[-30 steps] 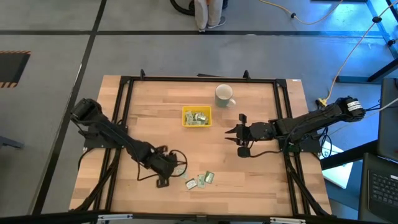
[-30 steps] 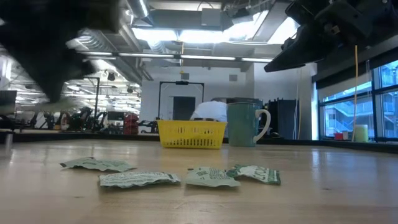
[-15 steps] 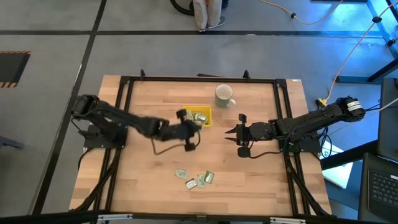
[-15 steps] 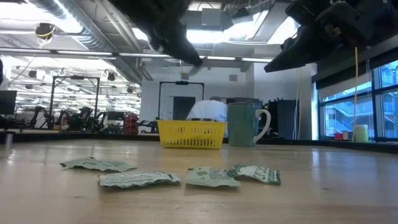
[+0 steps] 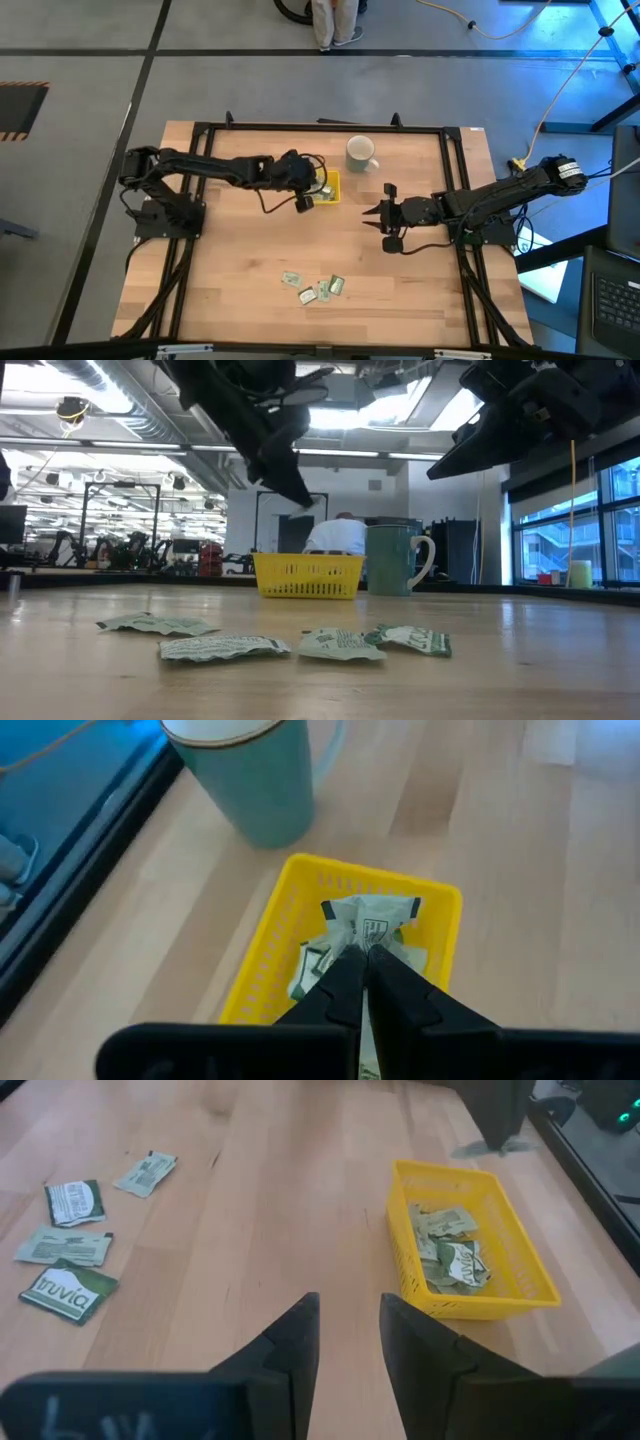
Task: Pick and place Stevia / Truvia into bins
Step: Put the bottom left stevia tea packet into the yellow bin
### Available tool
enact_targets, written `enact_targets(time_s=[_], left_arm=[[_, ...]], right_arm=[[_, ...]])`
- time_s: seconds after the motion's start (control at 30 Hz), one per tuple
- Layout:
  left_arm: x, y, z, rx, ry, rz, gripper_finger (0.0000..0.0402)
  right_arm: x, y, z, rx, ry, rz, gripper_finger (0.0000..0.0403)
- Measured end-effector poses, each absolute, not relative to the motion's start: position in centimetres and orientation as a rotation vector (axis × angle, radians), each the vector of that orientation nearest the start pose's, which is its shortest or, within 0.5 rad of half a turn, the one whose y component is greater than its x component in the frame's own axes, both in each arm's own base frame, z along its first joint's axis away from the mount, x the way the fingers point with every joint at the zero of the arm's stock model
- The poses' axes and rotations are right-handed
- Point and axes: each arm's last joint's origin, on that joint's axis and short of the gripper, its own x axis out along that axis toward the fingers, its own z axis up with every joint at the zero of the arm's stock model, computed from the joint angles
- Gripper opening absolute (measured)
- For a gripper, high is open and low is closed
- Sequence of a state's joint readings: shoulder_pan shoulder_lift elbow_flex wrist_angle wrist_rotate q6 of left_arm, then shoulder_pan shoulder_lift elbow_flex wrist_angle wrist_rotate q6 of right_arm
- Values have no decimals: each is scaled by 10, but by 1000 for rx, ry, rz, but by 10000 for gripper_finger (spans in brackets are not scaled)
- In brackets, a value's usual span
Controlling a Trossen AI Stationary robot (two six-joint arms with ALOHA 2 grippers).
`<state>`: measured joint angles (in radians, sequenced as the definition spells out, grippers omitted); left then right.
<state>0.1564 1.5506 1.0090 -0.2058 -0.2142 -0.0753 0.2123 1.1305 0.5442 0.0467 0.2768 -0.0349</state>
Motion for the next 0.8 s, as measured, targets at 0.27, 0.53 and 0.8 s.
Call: enact_targets(time_s=[0.27,0.53,0.8], left_arm=[[326,67,201,-78,837,407,4],[330,77,180,-116,906,417,10],[331,78,177,-132,914,428,18]], right_arm=[[223,40,207,-164,528,-55,111],[223,37,206,-161,541,-70,111],[223,37,206,-162,546,-70,111]])
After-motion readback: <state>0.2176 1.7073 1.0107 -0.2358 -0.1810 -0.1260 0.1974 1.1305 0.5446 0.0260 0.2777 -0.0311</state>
